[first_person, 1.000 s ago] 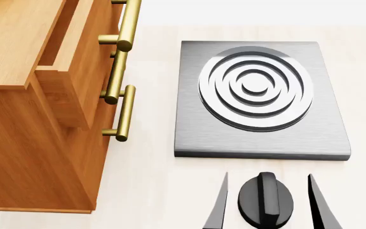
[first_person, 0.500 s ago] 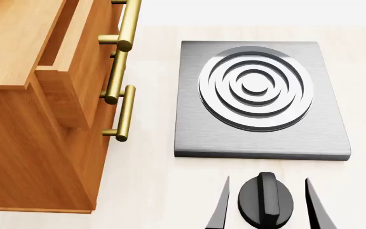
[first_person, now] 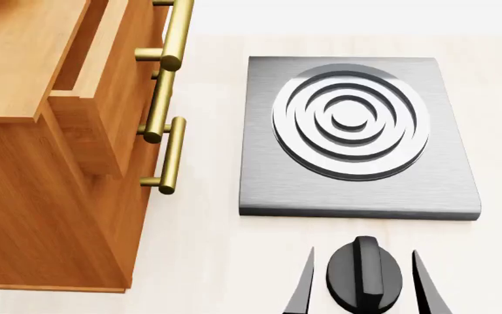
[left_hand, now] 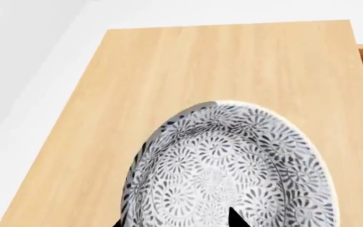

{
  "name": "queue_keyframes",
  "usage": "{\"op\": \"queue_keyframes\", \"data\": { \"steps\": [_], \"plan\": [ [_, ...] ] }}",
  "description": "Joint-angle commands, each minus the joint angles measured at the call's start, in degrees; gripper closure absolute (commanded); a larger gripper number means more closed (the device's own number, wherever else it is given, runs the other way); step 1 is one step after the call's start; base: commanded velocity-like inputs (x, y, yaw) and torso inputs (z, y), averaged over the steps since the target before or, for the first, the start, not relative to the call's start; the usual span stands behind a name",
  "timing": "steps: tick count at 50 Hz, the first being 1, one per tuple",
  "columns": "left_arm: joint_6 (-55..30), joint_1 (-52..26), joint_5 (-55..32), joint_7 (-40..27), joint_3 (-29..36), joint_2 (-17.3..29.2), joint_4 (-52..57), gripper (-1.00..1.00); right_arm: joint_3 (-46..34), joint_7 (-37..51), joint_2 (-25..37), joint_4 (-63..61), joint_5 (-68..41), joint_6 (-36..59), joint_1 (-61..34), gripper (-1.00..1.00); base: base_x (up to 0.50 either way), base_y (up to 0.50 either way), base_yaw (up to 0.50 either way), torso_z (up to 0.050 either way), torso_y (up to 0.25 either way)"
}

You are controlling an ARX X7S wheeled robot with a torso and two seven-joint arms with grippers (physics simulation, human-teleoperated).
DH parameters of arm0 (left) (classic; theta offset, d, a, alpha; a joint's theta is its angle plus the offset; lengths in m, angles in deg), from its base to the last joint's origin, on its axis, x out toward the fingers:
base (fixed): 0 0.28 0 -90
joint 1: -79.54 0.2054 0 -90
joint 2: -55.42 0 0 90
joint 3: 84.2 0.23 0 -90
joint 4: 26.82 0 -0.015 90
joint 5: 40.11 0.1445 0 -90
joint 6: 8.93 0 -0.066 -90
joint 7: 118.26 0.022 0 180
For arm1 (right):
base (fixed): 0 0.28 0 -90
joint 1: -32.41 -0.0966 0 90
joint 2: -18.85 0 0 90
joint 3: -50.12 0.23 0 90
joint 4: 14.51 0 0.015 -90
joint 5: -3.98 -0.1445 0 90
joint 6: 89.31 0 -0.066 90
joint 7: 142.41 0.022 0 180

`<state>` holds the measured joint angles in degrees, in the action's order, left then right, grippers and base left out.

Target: Pick the akita bowl on the wooden cabinet and place it on the plate.

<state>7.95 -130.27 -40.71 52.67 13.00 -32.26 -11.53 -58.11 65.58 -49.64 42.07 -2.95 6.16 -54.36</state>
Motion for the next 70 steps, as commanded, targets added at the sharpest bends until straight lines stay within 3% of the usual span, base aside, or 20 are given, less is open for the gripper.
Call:
{"op": "queue_keyframes", "data": {
  "steps": [1, 12, 16, 24, 31, 40, 46, 53, 59, 63, 70],
  "plan": [
    [0.9, 1.4, 0.7, 0.0, 2.3, 0.0, -0.3, 1.0, -0.1, 0.1, 0.1, 0.8, -0.2, -0.3, -0.1, -1.0, 0.0, 0.0, 0.0, 0.0, 0.0],
    [2.8, -0.4, 0.7, 0.9, 5.7, -0.1, -0.3, 1.0, -0.1, 0.4, 0.4, -0.2, -0.1, 0.3, 0.0, -1.0, 0.0, 0.0, 0.0, 0.0, 0.0],
    [4.2, -1.4, 1.8, 4.7, 11.9, -1.0, -0.3, 1.0, -0.1, 0.6, 0.4, -0.4, -0.1, 0.3, 0.1, -1.0, 0.0, 0.0, 0.0, 0.0, 0.0],
    [10.3, -3.0, 0.3, 7.9, 16.9, -2.1, -0.3, 1.0, 0.0, 0.8, 0.7, -1.2, -0.1, 0.4, 0.3, -1.0, 0.0, 0.0, 0.0, 0.0, 0.0],
    [16.7, -4.0, -8.9, 8.3, 29.6, -2.3, -0.3, 1.0, 0.3, 1.1, 0.8, -1.6, -0.3, 0.4, 0.4, -1.0, 0.0, 0.0, 0.0, 0.0, 0.0],
    [19.2, -6.2, -14.1, 7.4, 33.2, -2.3, -0.3, 1.0, 0.1, 1.3, 1.0, -2.5, -0.3, 0.8, 0.5, -1.0, 0.0, 0.0, 0.0, 0.0, 0.0],
    [21.1, -7.9, -20.0, 7.8, 39.7, -2.3, -0.3, 1.0, 0.3, 1.6, 1.2, -3.7, -0.3, 1.2, 0.6, -1.0, 0.0, 0.0, 0.0, 0.0, 0.0],
    [26.7, -11.1, -40.9, 8.2, 60.7, -2.3, 0.4, 1.0, 0.4, 2.0, 1.5, -5.3, 0.0, 1.7, 0.8, -1.0, 0.0, 0.0, 0.0, 0.0, 0.0],
    [27.9, -13.5, -51.9, 8.5, 71.9, -2.3, 3.8, 1.0, 0.4, 2.4, 1.9, -7.0, 0.4, 2.1, 1.1, -1.0, 0.0, 0.0, 0.0, 0.0, 0.0],
    [28.4, -15.1, -55.5, 8.7, 74.4, -2.3, 5.9, 1.0, 0.5, 2.6, 2.1, -8.3, 0.6, 2.6, 1.2, -1.0, 0.0, 0.0, 0.0, 0.0, 0.0],
    [27.9, -15.2, -53.9, 10.0, 73.0, -2.3, 9.9, 1.0, 0.2, 2.9, 2.3, -9.8, 1.2, 3.5, 1.1, -1.0, 0.0, 0.0, 0.0, 0.0, 0.0]
  ]
}}
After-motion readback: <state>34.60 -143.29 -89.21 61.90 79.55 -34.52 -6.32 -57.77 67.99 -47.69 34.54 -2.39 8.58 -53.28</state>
